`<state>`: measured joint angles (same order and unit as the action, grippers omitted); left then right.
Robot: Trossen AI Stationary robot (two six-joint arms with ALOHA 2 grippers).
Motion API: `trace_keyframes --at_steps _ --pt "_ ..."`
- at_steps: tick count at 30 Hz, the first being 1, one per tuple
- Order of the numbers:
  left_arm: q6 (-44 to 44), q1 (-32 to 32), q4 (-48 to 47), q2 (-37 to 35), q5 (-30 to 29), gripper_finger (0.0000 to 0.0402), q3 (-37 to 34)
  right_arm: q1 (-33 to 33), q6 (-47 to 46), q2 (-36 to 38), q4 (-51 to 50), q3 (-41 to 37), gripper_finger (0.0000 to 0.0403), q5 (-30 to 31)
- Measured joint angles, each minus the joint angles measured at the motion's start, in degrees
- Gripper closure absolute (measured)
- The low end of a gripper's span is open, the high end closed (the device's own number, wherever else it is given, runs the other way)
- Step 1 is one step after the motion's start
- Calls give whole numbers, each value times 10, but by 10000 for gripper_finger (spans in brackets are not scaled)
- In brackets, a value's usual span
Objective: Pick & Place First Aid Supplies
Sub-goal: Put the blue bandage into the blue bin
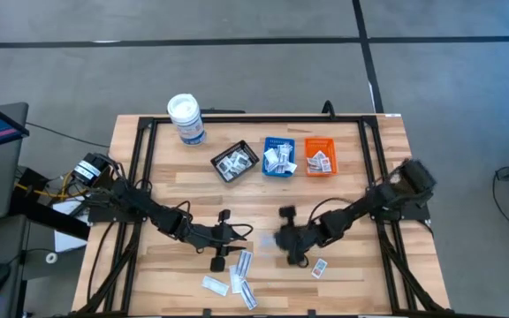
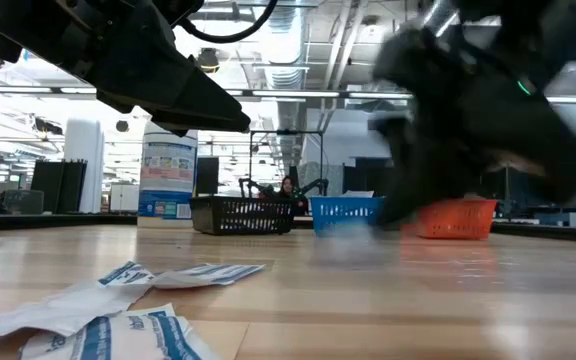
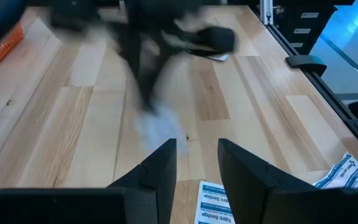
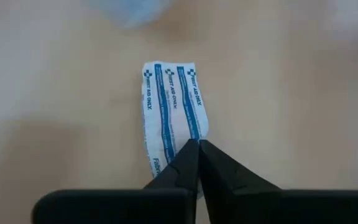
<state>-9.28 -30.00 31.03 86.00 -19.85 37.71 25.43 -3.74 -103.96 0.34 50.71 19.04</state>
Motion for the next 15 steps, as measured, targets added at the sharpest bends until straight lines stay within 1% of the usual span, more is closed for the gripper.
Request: trace_keyframes --at_steps 3,5,7,8,9,11,13,14,15 --pt "0 0 0 0 0 284 0 -13 25 73 -62 5 395 161" --pt "0 0 0 0 0 284 0 -32 26 105 -106 4 398 270" --pt "0 0 0 0 0 284 0 -60 23 134 -136 2 401 350" --pt "0 0 0 0 0 284 0 -79 24 148 -134 3 401 376" --pt "0 0 0 0 0 284 0 -99 24 160 -132 5 401 388" --pt "0 0 1 0 0 284 0 -143 24 176 -135 4 400 387" --pt "0 0 1 0 0 284 0 -194 24 181 -137 3 398 351" --pt "0 0 1 0 0 284 0 -218 23 182 -138 3 397 324" --pt "0 0 1 0 0 284 0 -243 24 184 -135 4 395 285"
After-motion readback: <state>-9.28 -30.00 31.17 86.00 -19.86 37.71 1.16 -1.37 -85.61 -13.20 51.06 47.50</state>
